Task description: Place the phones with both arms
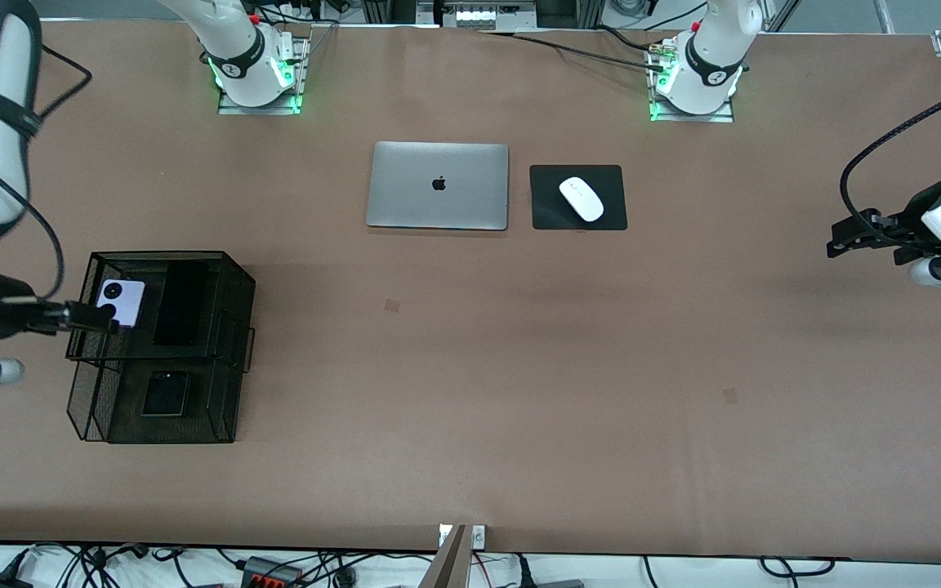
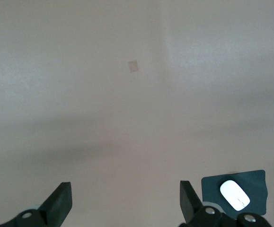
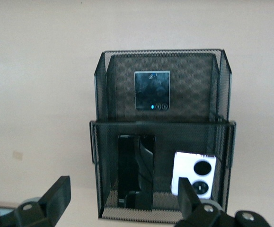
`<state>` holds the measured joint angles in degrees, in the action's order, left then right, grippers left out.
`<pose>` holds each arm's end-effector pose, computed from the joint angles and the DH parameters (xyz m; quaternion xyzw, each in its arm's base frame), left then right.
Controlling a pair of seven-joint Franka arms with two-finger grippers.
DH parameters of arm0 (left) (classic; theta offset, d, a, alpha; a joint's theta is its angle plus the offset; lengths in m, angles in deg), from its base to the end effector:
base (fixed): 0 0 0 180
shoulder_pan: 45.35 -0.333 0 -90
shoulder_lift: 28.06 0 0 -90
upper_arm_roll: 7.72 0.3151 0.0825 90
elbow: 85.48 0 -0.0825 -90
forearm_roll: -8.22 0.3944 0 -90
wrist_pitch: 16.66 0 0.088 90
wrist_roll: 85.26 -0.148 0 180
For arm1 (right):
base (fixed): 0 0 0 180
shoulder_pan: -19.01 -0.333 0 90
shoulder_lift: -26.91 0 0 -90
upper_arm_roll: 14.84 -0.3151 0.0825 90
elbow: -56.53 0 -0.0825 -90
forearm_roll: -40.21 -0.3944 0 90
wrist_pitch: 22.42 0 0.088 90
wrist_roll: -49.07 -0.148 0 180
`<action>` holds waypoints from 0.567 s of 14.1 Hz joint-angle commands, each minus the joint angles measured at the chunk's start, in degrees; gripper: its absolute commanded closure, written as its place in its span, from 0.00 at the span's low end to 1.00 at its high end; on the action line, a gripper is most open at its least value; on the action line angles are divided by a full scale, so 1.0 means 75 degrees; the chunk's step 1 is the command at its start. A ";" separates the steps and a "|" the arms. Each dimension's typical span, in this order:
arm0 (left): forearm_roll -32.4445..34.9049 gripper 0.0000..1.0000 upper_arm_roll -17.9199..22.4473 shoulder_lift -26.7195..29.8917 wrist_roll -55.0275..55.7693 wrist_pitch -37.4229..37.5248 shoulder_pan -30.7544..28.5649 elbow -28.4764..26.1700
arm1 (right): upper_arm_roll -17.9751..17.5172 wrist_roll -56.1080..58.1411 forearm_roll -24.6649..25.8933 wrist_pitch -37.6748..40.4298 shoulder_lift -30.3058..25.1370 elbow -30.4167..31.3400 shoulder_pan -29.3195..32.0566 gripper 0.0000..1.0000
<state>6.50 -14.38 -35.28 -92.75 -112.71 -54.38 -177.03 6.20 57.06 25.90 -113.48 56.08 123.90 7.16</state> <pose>0.6041 0.0239 0.5052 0.9986 -0.0424 -0.0213 0.0241 0.6993 -0.0217 0.4654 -0.9988 -0.0018 0.0275 0.0407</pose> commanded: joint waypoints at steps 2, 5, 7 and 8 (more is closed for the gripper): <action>-0.0041 0.00 0.0032 0.0083 -0.0256 -0.0014 -0.0037 -0.0121 | -0.0039 -0.0011 -0.0025 0.0258 -0.0502 0.0182 0.0010 0.00; -0.0041 0.00 0.0032 0.0083 -0.0256 -0.0014 -0.0037 -0.0121 | -0.0050 -0.0091 0.0045 0.0549 -0.0748 0.0159 -0.0025 0.00; -0.0041 0.00 0.0032 0.0060 -0.0256 0.0009 -0.0037 -0.0075 | -0.0027 -0.0127 0.0045 0.0562 -0.0820 0.0159 -0.0060 0.00; -0.0041 0.00 -0.0026 0.0060 -0.0244 0.0009 -0.0049 -0.0051 | -0.0027 -0.0232 0.0080 0.0493 -0.1005 0.0205 -0.0084 0.00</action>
<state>6.50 -14.29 -35.30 -93.32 -112.70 -54.45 -177.11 6.20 56.88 25.89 -110.05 51.34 123.95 6.98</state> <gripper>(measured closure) 0.000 0.000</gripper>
